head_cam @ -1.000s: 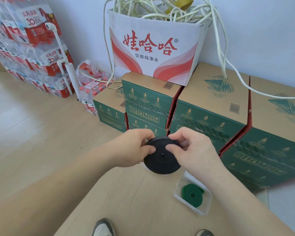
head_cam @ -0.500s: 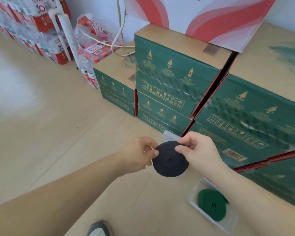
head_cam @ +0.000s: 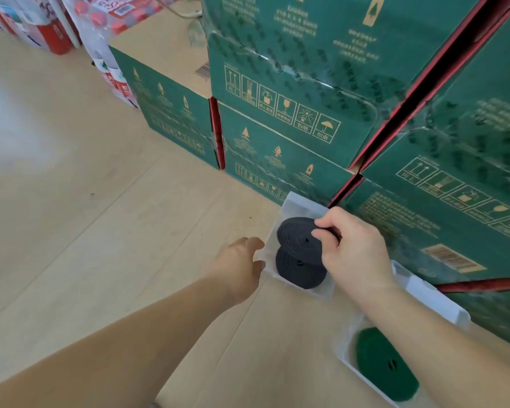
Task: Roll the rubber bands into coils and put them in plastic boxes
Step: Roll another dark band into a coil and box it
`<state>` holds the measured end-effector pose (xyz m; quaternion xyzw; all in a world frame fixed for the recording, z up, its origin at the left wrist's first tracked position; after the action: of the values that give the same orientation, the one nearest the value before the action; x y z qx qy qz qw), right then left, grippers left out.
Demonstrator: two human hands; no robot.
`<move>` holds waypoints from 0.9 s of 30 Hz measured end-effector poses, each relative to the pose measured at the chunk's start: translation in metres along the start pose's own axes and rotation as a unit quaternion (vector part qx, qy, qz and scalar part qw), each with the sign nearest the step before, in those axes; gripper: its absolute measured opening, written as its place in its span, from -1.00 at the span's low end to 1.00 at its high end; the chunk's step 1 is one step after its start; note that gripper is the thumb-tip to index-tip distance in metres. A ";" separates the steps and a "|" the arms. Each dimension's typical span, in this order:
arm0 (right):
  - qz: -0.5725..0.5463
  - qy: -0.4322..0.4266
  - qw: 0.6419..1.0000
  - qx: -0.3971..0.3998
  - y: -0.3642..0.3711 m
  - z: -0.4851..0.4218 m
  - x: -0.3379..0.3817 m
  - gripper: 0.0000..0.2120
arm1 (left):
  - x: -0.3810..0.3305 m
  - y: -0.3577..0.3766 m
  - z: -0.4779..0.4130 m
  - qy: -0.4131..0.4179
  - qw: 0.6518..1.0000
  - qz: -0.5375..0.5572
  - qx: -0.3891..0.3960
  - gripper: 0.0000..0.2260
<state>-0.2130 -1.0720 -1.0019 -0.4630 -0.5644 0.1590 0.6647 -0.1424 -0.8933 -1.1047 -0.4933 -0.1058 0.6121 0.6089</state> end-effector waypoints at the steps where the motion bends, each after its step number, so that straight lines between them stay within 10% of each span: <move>1: -0.005 0.006 1.000 -0.001 0.004 0.003 -0.004 -0.90 | 0.001 0.005 0.001 0.001 1.000 0.007 -0.011 -0.64; 17: -0.151 0.219 0.963 0.041 0.067 0.058 -0.060 -0.77 | 0.031 0.042 0.067 -0.095 0.986 0.126 -0.051 -0.83; 22: -0.165 0.208 0.962 0.059 0.077 0.063 -0.051 -0.76 | 0.010 0.026 0.087 0.145 0.978 -0.011 -0.149 -0.34; 27: -0.179 0.191 0.964 0.057 0.078 0.061 -0.040 -0.81 | 0.013 0.030 0.077 0.162 0.981 -0.024 -0.105 -0.09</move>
<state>-0.2562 -1.0342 -1.0927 -0.3380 -0.4907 -0.0220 0.8028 -0.2152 -0.8531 -1.0943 -0.6447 -0.0813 0.4942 0.5775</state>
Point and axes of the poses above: each hand's wrist, its own z-axis away from the middle knuckle, its own y-axis out of the palm, x = y × z, the point moved 8 cm from there along -z, towards the middle knuckle, and after that the axes turned 4 degrees about -y, right-handed, at the moved point
